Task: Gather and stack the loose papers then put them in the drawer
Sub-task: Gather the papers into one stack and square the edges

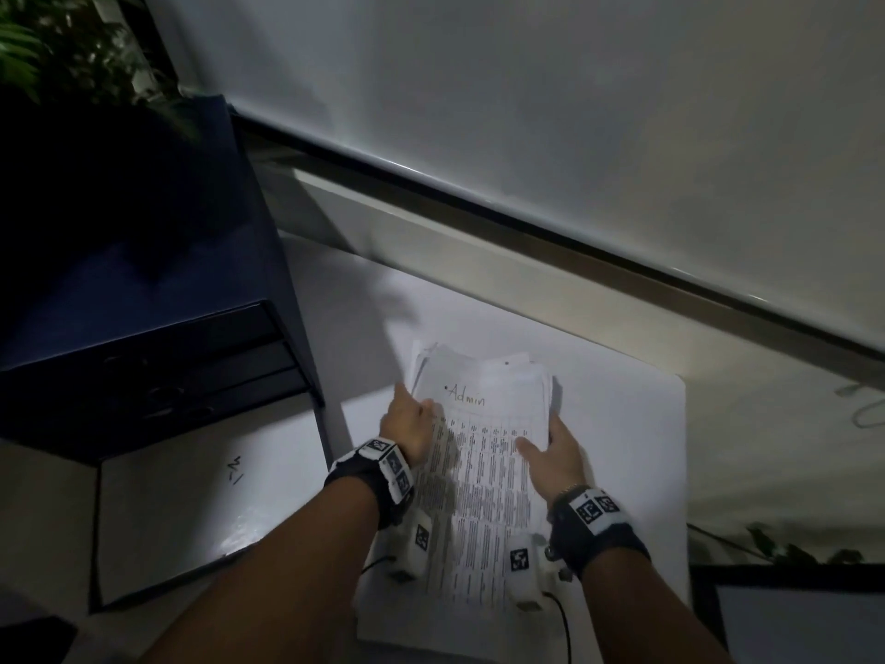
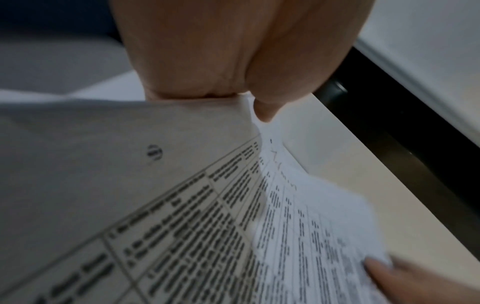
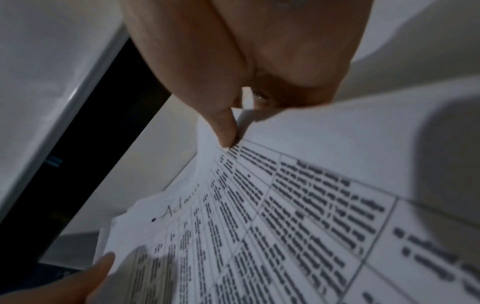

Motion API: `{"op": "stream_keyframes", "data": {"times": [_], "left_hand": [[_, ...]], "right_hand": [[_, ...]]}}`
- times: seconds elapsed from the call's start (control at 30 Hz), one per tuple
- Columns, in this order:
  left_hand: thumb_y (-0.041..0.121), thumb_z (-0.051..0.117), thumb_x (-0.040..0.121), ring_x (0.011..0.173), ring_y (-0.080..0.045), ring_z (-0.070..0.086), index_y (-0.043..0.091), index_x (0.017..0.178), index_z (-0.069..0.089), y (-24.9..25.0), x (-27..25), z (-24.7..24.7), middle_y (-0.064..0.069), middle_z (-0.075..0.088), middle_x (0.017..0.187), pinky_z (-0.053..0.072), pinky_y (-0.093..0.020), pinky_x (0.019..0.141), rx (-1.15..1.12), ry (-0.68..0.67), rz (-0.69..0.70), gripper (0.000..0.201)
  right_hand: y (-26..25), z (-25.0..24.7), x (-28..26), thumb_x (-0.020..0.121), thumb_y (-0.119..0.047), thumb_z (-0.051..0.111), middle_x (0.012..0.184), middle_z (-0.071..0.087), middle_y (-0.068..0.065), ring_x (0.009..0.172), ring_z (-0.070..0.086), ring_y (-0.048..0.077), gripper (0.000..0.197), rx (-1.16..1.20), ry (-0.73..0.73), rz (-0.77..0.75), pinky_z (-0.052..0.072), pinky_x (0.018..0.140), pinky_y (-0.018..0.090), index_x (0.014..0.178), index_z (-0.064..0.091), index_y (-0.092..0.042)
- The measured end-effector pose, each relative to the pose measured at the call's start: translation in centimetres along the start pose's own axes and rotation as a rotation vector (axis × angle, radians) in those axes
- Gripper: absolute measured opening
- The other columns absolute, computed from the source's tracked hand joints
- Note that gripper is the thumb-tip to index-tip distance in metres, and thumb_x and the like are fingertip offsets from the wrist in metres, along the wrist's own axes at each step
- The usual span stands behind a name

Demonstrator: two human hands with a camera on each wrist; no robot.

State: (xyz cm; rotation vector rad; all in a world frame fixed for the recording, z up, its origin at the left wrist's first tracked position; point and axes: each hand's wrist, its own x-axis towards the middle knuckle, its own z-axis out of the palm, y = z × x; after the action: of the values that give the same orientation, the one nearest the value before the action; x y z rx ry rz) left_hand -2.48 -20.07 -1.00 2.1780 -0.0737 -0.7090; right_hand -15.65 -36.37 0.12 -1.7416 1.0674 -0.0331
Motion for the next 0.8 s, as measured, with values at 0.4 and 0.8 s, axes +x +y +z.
{"op": "stream_keyframes", "data": {"times": [0.4, 0.8], "left_hand": [[0.020, 0.058, 0.095, 0.071, -0.022, 0.065, 0.020, 0.099, 0.051, 8.2, -5.1, -6.8, -0.006, 0.065, 0.081, 0.056, -0.034, 0.061, -0.391, 0.311, 0.466, 0.008], [-0.003, 0.075, 0.079, 0.082, 0.009, 0.064, 0.000, 0.116, 0.047, 8.3, -9.5, -8.8, 0.002, 0.059, 0.099, 0.049, -0.007, 0.071, -0.596, 0.236, 0.662, 0.046]], "right_hand": [[-10.5, -4.7, -4.6, 0.088, -0.009, 0.070, 0.102, 0.068, -0.014, 0.093, 0.066, 0.005, 0.030, 0.316, 0.191, -0.363, 0.054, 0.081, 0.026, 0.103, 0.057, -0.032], [-11.6, -5.8, -9.0, 0.073, -0.001, 0.084, 0.087, 0.079, -0.005, 0.083, 0.076, 0.013, 0.028, 0.429, 0.150, -0.546, 0.061, 0.082, 0.039, 0.093, 0.074, -0.018]]}}
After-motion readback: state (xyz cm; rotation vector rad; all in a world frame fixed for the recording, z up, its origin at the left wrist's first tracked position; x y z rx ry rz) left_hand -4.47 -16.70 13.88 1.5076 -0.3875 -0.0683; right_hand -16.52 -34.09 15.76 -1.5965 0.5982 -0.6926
